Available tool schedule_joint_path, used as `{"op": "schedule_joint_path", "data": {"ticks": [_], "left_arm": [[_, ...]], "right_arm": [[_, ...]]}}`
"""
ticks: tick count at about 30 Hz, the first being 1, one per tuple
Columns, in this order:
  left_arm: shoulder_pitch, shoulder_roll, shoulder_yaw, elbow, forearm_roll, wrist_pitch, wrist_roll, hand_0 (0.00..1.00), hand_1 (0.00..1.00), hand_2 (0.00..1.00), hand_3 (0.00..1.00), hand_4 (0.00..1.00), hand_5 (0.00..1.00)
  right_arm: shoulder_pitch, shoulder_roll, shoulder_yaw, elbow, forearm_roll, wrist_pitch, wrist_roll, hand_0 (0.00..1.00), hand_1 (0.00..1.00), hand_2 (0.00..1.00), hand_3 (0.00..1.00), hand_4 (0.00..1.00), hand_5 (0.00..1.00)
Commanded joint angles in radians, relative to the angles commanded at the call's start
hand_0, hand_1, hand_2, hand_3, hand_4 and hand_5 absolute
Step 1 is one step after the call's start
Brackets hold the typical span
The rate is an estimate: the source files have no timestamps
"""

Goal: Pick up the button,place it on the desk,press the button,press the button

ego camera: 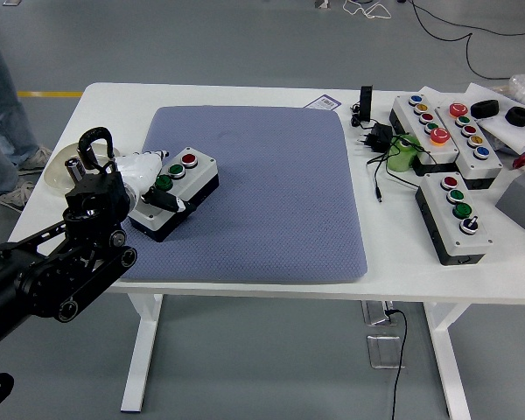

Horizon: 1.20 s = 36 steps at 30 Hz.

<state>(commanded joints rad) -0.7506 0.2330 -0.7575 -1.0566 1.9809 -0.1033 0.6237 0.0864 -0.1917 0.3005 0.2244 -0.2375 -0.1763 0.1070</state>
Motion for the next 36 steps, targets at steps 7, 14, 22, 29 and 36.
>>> {"op": "schedule_joint_path", "data": {"ticks": [7, 14, 22, 29, 36], "left_arm": [[-0.012, -0.01, 0.026, 0.025, 0.027, 0.002, 0.012, 0.654, 0.829, 0.925, 0.998, 0.998, 0.282], [-0.017, -0.019, 0.048, 0.051, 0.008, -0.002, 0.009, 0.553, 0.728, 0.795, 0.998, 0.998, 0.205], [-0.019, -0.021, 0.063, 0.061, 0.021, 0.044, -0.005, 0.489, 0.515, 0.534, 0.798, 0.835, 0.002], [-0.012, -0.02, 0.074, 0.078, 0.003, 0.131, -0.031, 0.367, 0.312, 0.31, 0.454, 0.636, 0.002], [-0.007, -0.016, 0.078, 0.095, -0.006, 0.17, -0.059, 0.296, 0.236, 0.229, 0.332, 0.584, 0.002]], "right_arm": [[0.0, 0.0, -0.007, 0.0, 0.005, 0.0, 0.0, 0.735, 0.704, 0.754, 0.702, 0.454, 0.291], [-0.003, -0.001, -0.015, 0.0, 0.009, -0.001, 0.0, 0.735, 0.704, 0.754, 0.701, 0.454, 0.291], [-0.004, -0.002, -0.022, 0.0, 0.014, -0.002, -0.001, 0.735, 0.704, 0.752, 0.701, 0.455, 0.291], [-0.007, -0.001, -0.027, -0.001, 0.015, -0.002, -0.002, 0.735, 0.703, 0.752, 0.701, 0.455, 0.292], [-0.006, -0.001, -0.017, 0.0, 0.007, -0.004, -0.001, 0.734, 0.703, 0.751, 0.699, 0.454, 0.291]]}}
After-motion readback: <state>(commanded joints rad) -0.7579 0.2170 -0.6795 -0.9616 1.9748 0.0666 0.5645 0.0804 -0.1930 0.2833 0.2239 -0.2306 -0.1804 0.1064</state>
